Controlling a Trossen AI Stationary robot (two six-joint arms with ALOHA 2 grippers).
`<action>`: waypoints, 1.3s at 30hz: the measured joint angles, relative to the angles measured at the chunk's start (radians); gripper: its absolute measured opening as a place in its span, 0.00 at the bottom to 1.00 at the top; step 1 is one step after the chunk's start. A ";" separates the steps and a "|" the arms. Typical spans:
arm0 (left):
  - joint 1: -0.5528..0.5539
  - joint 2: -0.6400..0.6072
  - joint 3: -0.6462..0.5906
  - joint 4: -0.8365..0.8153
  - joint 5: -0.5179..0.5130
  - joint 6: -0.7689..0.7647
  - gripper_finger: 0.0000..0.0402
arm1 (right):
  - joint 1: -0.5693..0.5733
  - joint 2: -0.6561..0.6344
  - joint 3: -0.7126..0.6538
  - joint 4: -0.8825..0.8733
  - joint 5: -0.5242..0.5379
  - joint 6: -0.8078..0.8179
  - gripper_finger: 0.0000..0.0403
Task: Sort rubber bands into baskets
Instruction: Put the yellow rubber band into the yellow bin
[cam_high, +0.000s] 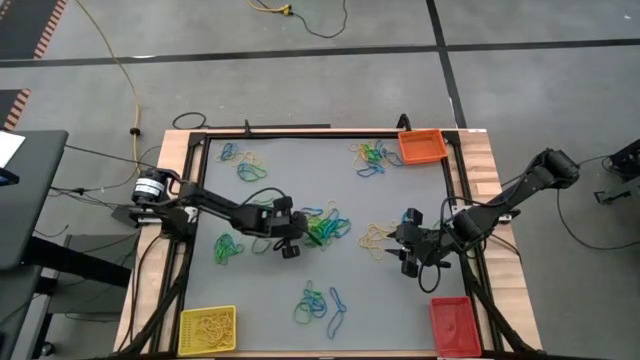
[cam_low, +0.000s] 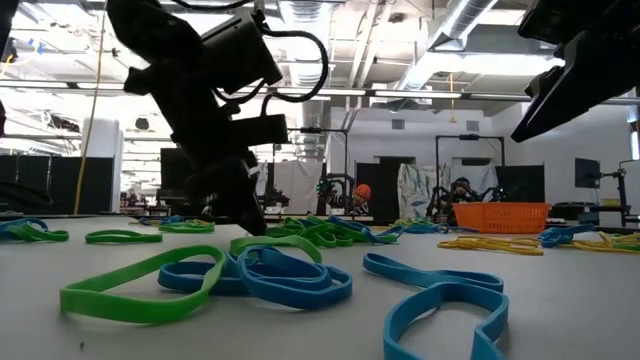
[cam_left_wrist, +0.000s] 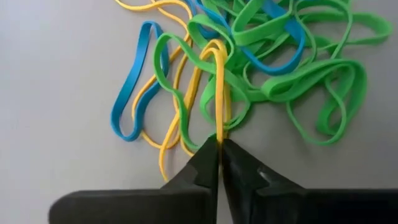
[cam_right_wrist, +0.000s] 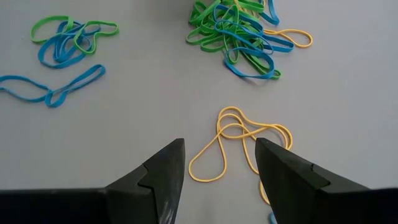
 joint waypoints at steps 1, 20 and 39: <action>0.000 0.000 0.013 -0.023 0.000 0.002 0.01 | 0.000 0.000 0.000 0.000 0.000 0.000 0.56; -0.058 0.001 0.433 -0.567 -0.147 0.088 0.00 | 0.000 0.000 0.000 0.000 0.000 0.000 0.56; -0.132 0.000 0.790 -1.008 -0.365 -0.021 0.00 | 0.000 0.000 0.000 0.000 0.000 0.000 0.56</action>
